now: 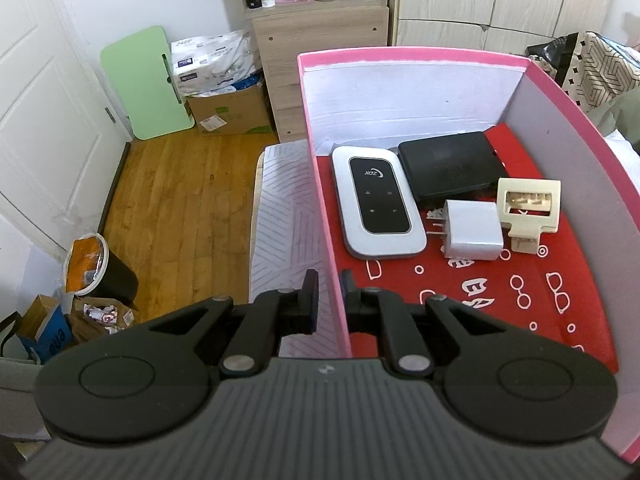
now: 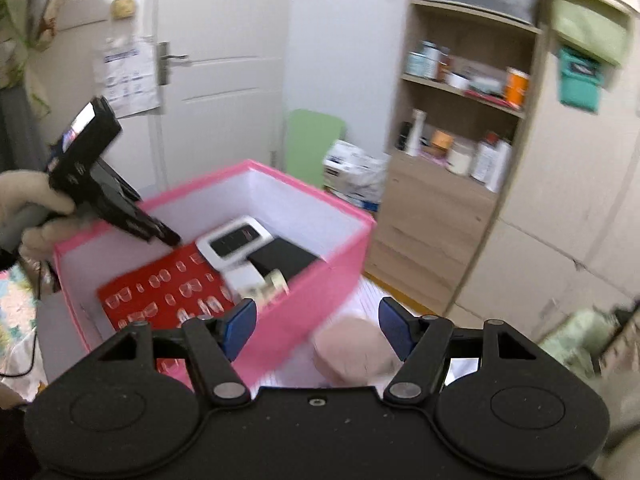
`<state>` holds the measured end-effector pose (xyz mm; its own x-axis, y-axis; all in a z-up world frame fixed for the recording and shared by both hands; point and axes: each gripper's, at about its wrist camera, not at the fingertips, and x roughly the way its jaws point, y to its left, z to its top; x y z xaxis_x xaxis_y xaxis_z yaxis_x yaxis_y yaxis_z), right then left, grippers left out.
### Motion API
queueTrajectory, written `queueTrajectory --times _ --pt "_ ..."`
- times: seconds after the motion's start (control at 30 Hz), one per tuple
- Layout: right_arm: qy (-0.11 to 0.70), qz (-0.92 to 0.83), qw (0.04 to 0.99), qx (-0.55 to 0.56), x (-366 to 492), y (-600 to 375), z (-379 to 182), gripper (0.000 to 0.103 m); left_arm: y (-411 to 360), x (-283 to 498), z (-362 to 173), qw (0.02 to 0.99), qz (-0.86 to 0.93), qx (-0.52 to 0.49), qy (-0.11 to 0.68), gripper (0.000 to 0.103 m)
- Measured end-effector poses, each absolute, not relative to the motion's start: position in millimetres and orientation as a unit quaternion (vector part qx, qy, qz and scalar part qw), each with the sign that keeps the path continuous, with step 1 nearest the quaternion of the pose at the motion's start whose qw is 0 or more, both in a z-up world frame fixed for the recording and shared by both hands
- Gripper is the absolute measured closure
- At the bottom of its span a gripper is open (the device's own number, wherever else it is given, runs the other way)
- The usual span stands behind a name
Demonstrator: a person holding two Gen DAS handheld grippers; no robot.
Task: Organize rigid objects
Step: 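Move the right gripper back to the purple starfish on the bed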
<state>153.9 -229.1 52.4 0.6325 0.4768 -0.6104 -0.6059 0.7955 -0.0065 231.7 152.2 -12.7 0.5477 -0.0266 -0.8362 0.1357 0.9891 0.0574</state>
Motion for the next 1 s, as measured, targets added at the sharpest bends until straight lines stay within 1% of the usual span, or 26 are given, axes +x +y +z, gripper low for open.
queueTrajectory --times 0.2,0.33,0.43,0.5,0.57,0.6,0.63,0.9,1.0 --pt "0.376 0.263 0.888 -0.038 126.5 -260.2 -1.1 0.03 146.2 233.7 -11.5 0.867 -0.037 0.074 0.491 0.092" --pt "0.409 0.242 0.879 -0.053 113.2 -262.8 -30.3 0.031 137.6 227.9 -5.1 0.855 -0.038 0.067 0.513 0.091" --pt "0.428 0.273 0.86 -0.046 108.5 -264.2 -46.0 0.031 134.2 221.9 -2.0 0.85 -0.026 0.072 0.522 0.091" --pt "0.427 0.293 0.855 -0.04 105.9 -265.0 -53.1 0.03 133.6 220.6 -0.3 0.846 -0.018 0.067 0.529 0.091" --pt "0.41 0.298 0.86 -0.064 102.5 -261.9 -56.5 0.031 133.4 221.5 -0.1 0.843 -0.003 0.068 0.533 0.093" --pt "0.403 0.299 0.861 -0.078 101.7 -261.2 -57.7 0.036 133.9 221.8 -0.2 0.841 0.005 0.07 0.536 0.095" --pt "0.397 0.301 0.863 -0.087 101.0 -261.6 -57.0 0.045 133.8 222.9 -0.4 0.839 0.011 0.069 0.539 0.096" --pt "0.4 0.323 0.855 -0.067 114.1 -275.8 -55.8 0.044 134.0 227.6 -0.4 0.827 0.037 0.049 0.559 0.097" --pt "0.397 0.327 0.853 -0.088 113.0 -270.9 -55.7 0.043 136.2 228.1 -0.4 0.823 0.04 0.038 0.566 0.098"
